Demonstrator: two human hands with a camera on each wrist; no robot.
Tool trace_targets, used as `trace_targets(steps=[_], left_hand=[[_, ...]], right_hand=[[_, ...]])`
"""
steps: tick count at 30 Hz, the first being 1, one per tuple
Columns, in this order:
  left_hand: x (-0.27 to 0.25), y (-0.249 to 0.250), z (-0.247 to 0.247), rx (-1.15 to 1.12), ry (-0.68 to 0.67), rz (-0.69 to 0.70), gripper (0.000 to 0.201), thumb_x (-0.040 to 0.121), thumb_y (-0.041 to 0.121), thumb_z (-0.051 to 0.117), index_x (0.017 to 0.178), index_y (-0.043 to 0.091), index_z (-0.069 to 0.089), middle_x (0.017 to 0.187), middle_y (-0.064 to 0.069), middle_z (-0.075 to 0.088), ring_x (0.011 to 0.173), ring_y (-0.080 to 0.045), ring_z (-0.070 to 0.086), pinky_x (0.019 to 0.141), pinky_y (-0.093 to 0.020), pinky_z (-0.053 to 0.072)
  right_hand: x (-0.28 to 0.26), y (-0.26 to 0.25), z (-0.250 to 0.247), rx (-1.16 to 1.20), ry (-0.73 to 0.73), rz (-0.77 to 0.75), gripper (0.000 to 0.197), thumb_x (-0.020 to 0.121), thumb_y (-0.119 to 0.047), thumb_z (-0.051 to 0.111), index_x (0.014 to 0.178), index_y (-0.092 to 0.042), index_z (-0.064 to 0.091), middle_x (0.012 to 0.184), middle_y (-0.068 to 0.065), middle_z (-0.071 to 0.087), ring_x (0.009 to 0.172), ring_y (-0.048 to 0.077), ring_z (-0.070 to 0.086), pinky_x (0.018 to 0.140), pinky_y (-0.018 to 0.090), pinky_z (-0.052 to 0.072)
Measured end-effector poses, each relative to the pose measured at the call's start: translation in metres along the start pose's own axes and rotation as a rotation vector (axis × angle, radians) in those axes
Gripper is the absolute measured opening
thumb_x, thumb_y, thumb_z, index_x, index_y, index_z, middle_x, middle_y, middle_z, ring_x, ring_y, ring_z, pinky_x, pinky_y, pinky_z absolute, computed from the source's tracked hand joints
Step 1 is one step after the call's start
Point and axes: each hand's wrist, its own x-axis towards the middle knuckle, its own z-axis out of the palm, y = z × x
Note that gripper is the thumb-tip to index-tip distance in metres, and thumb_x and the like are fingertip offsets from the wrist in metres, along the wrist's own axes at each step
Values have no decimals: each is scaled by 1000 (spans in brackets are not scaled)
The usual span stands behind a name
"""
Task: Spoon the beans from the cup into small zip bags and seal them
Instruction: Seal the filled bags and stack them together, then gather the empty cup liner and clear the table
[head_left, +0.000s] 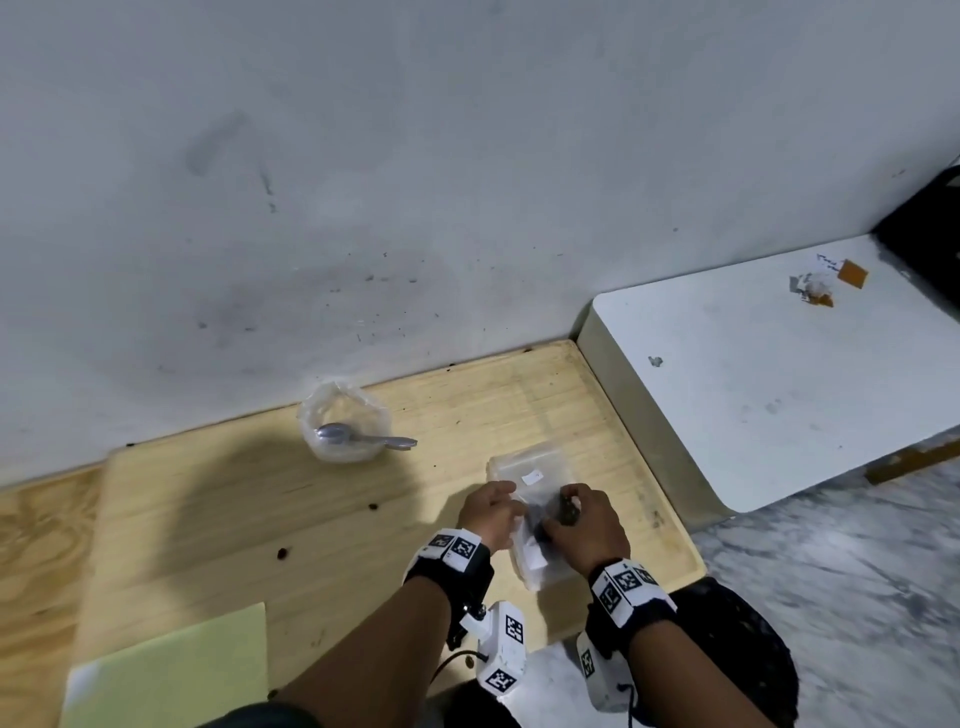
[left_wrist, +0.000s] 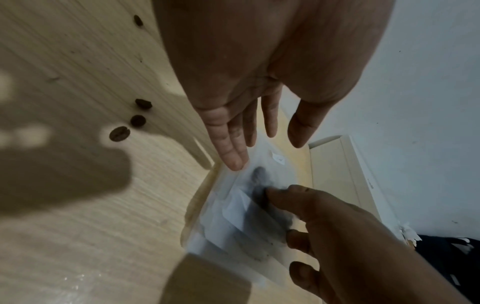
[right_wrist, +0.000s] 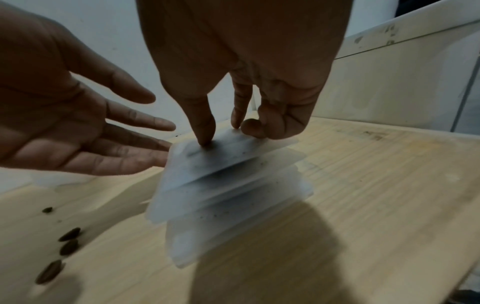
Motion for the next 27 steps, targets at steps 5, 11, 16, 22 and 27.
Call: trace_targets(steps=[5,11,16,22,27], left_hand=[[-3,8,-18,54,-5,-15,33,86,13,62,119,19,60,113,-4,65,83,-20,59,63,-26,46],[-17,24,-94,-30,112,138,19,88,10,62,103,20,63,102,2,65,76,-19,62,59,-26,43],[-23,31,-181,-164,377,256,17,85,0,62,96,12,69,83,-5,66,65,-19,60,49,-22,39],[-7,41,-248,-119,522,271,29,77,2,67,78,30,73,87,5,65,81,-22,58,75,-37,49],[16,61,-263,75,457,265,26,73,11,73,76,37,74,108,-3,67,92,-27,64,73,-30,52]], right_hand=[[1,-18,-5,-16,24,8,52,78,-33,71,127,-26,54,139,-3,41,104,23,62,79,30,47],[2,-79,17,140,28,-158,27,81,-33,70,107,-34,61,116,-8,61,102,20,61,88,34,50],[6,-139,58,281,-99,-163,30,83,-30,74,109,-25,61,97,-4,67,84,17,64,71,29,51],[25,-185,96,184,-172,-105,54,83,-42,72,129,-20,53,110,3,66,100,23,64,83,29,47],[47,-204,107,-22,-202,-84,41,91,-41,60,125,-17,57,124,10,64,107,29,62,82,30,48]])
